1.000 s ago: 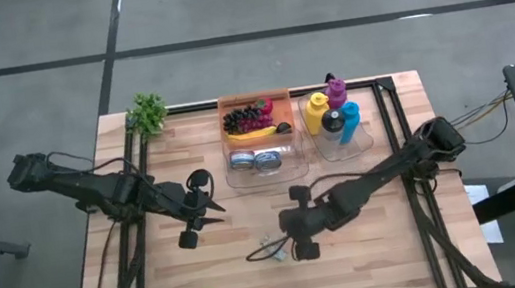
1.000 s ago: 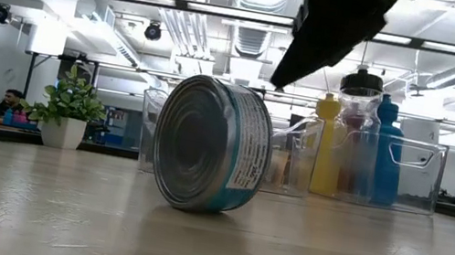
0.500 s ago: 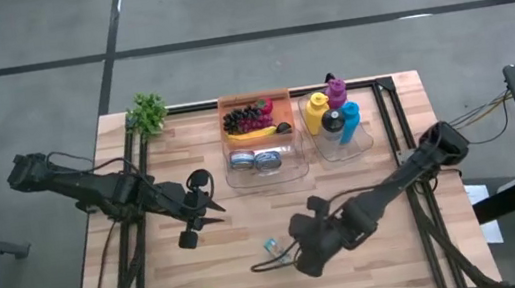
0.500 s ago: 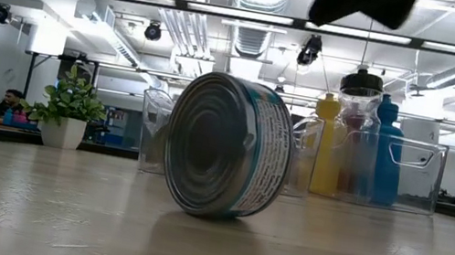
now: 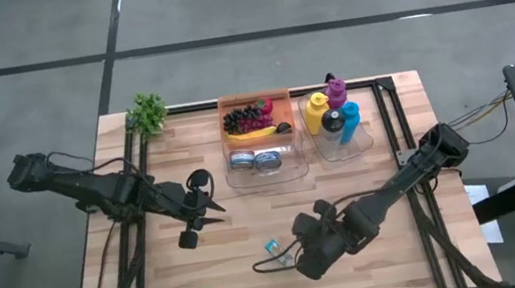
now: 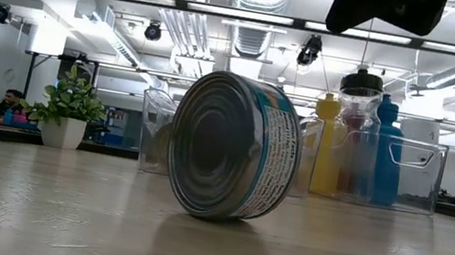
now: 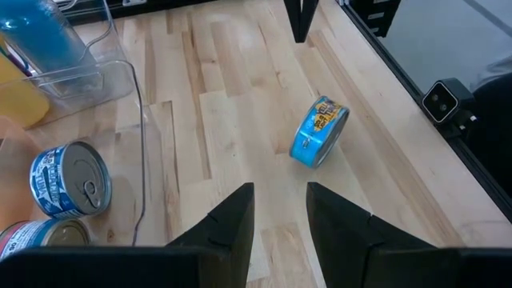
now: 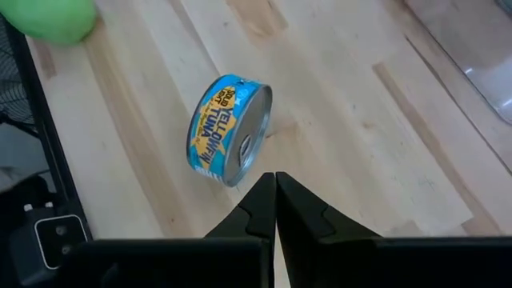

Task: Pick & Place Food Item
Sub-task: Put the yellow and blue can into the left transparent bin

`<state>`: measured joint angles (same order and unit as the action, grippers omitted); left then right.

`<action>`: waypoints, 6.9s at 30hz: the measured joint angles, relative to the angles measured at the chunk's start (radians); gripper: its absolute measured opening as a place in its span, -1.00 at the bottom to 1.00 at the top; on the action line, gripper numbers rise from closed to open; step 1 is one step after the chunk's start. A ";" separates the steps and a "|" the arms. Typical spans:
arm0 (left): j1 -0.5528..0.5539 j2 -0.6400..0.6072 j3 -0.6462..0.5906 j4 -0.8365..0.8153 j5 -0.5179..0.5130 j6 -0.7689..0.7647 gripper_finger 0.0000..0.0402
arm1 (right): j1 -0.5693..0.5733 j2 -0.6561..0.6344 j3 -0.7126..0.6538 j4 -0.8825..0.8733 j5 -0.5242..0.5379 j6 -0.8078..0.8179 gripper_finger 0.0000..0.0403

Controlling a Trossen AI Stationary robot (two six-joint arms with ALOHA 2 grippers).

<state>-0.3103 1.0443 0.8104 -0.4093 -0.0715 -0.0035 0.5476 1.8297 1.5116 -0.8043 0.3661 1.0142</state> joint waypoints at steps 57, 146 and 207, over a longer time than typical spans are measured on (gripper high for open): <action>0.000 0.000 0.000 -0.007 0.000 0.004 -0.41 | -0.005 0.115 0.113 0.076 0.029 0.137 -0.96; 0.000 0.000 0.000 -0.011 0.000 0.003 -0.41 | -0.044 0.414 0.329 -0.097 0.015 0.139 0.14; 0.000 0.000 0.000 -0.014 0.000 0.003 -0.41 | -0.500 -0.043 0.283 -0.229 0.020 -0.696 -0.35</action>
<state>-0.3103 1.0443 0.8104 -0.4236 -0.0715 -0.0002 0.0477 1.7866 1.7944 -1.0333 0.3860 0.3184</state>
